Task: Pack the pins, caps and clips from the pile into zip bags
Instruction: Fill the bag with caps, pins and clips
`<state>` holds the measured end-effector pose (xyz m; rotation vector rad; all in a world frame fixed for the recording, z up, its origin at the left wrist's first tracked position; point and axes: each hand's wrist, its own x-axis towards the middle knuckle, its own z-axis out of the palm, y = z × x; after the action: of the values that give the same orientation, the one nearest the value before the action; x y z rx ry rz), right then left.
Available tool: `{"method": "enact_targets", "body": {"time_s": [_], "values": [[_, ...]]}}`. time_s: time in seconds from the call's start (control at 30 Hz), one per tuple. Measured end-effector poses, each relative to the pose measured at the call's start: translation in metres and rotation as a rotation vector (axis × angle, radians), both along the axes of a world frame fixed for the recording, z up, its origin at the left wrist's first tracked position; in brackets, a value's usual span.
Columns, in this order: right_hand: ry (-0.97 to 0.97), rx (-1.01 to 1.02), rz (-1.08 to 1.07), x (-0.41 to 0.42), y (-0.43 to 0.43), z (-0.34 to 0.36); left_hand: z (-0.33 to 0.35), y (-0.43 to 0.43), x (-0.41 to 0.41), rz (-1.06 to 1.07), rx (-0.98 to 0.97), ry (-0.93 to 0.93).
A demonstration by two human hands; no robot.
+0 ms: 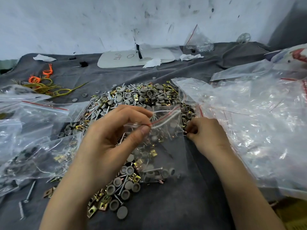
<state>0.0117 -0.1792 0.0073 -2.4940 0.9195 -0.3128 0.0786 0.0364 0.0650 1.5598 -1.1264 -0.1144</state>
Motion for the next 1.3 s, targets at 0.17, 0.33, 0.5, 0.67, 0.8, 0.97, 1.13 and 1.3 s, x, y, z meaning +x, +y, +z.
{"method": "enact_targets", "body": {"time_s": [0.17, 0.33, 0.5, 0.67, 0.8, 0.97, 1.13, 1.3], "values": [[0.033, -0.038, 0.012, -0.003, 0.005, 0.001, 0.0, 0.001, 0.003, 0.013, -0.004, -0.019], [0.074, 0.092, 0.112, -0.004, 0.004, 0.007, -0.002, 0.001, 0.005, 0.02, -0.011, -0.009], [-0.411, 0.278, 0.237, -0.014, 0.007, 0.031, -0.003, -0.002, 0.002, 0.031, 0.017, -0.059], [-0.941, 0.383, 0.412, -0.03, 0.026, 0.061, -0.002, -0.012, -0.007, 0.051, 0.085, -0.284], [-0.896, 0.427, 0.634, -0.043, 0.039, 0.078, -0.001, -0.014, -0.012, 0.033, 0.07, -0.316], [-0.775, 0.35, 0.565, -0.046, 0.041, 0.082, -0.001, -0.012, -0.01, 0.014, 0.039, -0.276], [-0.716, 0.281, 0.197, -0.037, 0.013, 0.063, -0.002, -0.007, -0.005, 0.053, 0.019, -0.228], [0.197, 0.136, -0.042, -0.024, -0.006, 0.024, -0.001, -0.004, -0.002, 0.08, 0.006, -0.195]]}}
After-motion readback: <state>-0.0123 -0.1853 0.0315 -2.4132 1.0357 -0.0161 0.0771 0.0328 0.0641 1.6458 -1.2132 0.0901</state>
